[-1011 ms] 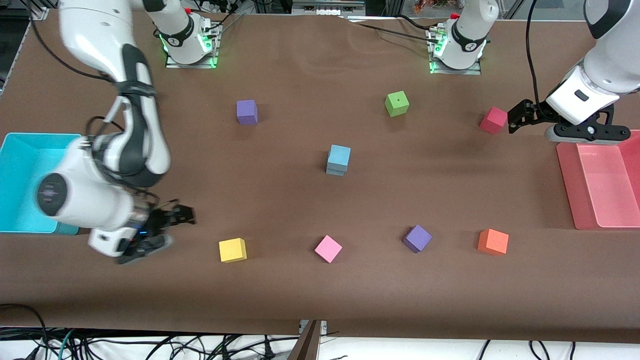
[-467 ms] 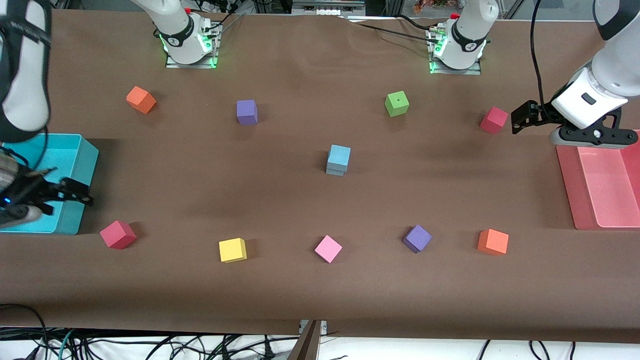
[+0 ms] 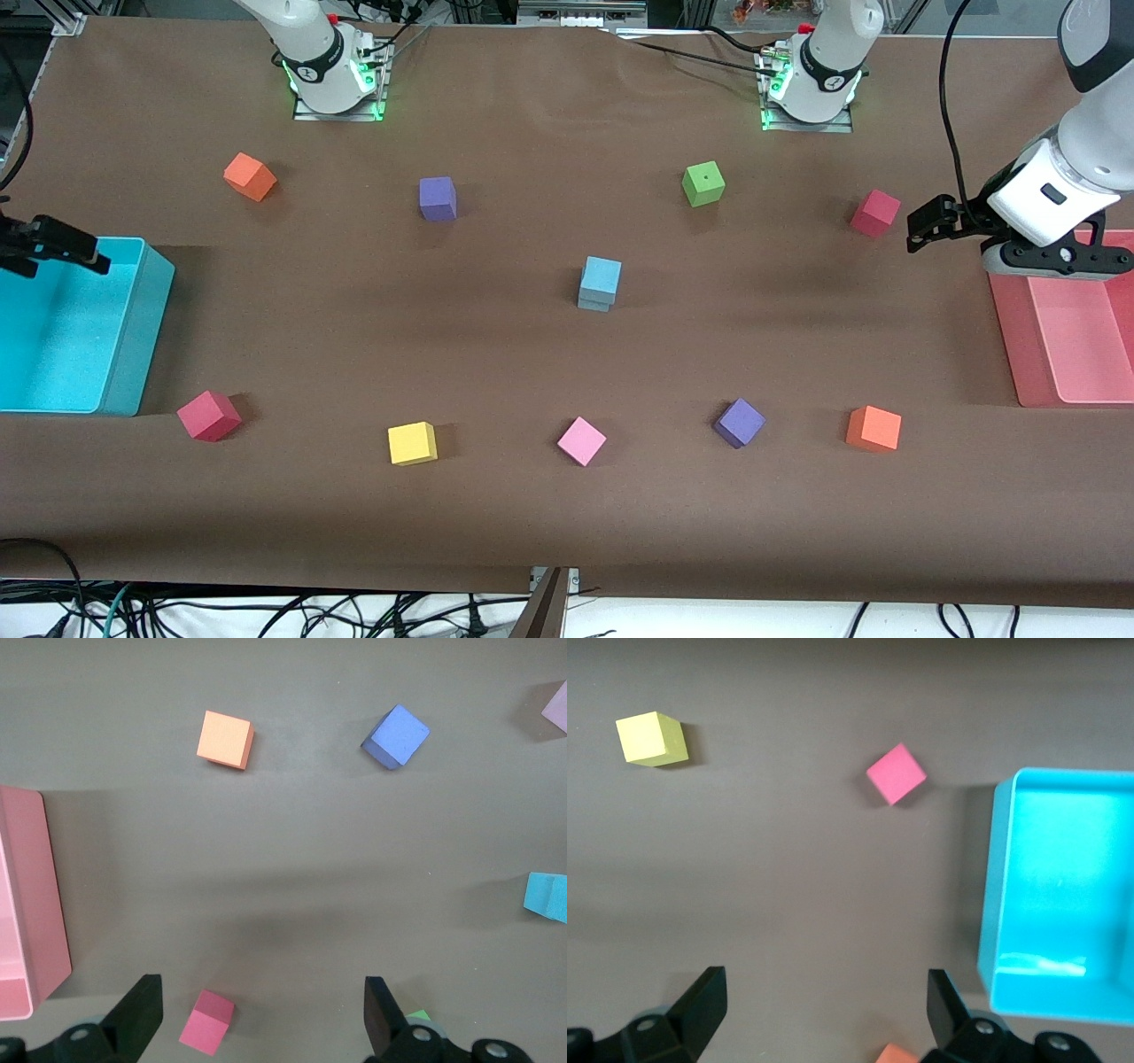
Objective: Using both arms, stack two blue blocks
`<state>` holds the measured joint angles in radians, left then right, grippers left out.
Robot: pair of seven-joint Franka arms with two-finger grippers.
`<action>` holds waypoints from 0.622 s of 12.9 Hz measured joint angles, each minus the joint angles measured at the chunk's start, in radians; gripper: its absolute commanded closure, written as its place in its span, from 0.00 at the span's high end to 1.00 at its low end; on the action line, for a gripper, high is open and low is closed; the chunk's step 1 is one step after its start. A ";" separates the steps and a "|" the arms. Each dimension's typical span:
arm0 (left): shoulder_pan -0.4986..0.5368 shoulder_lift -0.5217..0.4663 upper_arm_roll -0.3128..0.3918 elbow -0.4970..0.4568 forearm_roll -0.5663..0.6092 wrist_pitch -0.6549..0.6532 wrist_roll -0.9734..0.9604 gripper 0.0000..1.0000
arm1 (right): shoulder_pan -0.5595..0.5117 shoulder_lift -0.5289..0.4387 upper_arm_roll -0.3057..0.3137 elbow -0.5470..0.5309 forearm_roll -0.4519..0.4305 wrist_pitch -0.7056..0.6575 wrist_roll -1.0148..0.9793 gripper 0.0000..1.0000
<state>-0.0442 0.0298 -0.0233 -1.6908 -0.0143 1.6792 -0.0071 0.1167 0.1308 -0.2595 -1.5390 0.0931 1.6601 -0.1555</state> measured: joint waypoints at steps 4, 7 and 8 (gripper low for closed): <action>0.003 -0.001 -0.003 0.016 -0.001 0.000 0.018 1.00 | -0.052 -0.054 0.123 -0.072 -0.052 -0.004 0.157 1.00; 0.006 -0.007 -0.003 0.022 -0.001 -0.001 0.023 1.00 | -0.060 -0.061 0.142 -0.087 -0.053 -0.027 0.212 1.00; 0.006 -0.007 -0.003 0.022 -0.001 -0.001 0.024 1.00 | -0.060 -0.062 0.143 -0.089 -0.053 -0.032 0.231 1.00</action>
<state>-0.0381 0.0228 -0.0258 -1.6689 -0.0149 1.6782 0.0172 0.0566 0.0693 -0.1168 -1.6283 0.0402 1.6279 0.0758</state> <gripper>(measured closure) 0.000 0.000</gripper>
